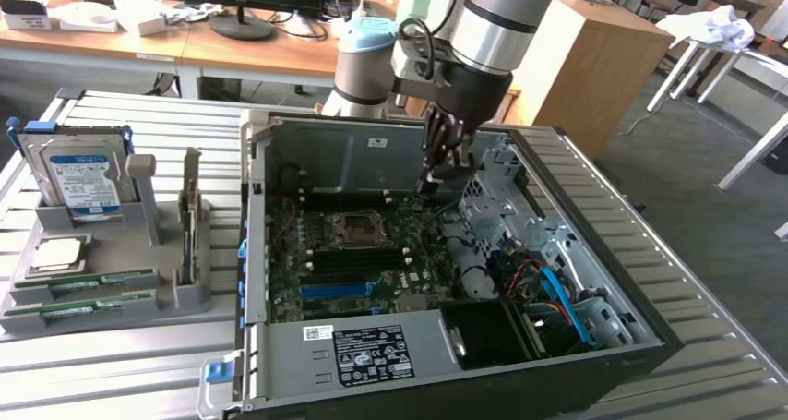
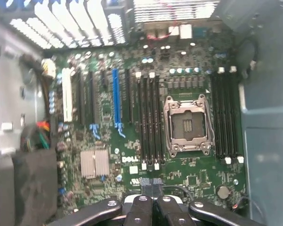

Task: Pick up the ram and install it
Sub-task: 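Press down the ram until it locks into place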

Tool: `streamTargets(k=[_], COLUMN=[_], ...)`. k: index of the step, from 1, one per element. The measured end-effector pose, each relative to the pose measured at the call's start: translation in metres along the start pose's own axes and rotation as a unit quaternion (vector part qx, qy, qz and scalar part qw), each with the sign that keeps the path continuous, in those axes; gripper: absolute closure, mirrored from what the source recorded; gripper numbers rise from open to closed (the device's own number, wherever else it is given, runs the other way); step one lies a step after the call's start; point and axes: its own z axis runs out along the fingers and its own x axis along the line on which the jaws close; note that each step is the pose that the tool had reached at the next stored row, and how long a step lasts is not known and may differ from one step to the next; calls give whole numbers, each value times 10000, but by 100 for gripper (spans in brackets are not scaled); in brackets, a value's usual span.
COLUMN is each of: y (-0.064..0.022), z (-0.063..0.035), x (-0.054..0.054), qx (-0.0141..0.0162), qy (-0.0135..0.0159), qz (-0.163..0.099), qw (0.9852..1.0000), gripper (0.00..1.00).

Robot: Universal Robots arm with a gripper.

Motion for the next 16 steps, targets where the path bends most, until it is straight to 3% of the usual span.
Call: streamTargets(k=[3, 5, 7, 8, 9, 10, 11, 12, 13, 14, 16], y=[84, 153, 231, 274, 322, 371, 421, 473, 530, 587, 704], z=[-26, -47, -70, -83, -98, -113, -128, -144, -162, -179, -216], x=[19, 32, 46, 53, 60, 67, 73, 78, 83, 88, 93], qx=[19, 34, 49, 57, 65, 72, 80, 87, 94, 100, 111], qy=[-25, -46, -71, -85, -101, -117, -134, -152, -171, -192, -234], qz=[496, 895, 1347, 1593, 1873, 2145, 2428, 2722, 3027, 3342, 3969], qw=[9988, 9960, 9909, 9872, 9822, 9766, 9699, 9621, 9529, 9423, 9175], gripper=[90, 90, 90, 90, 90, 90, 90, 90, 90, 90, 90])
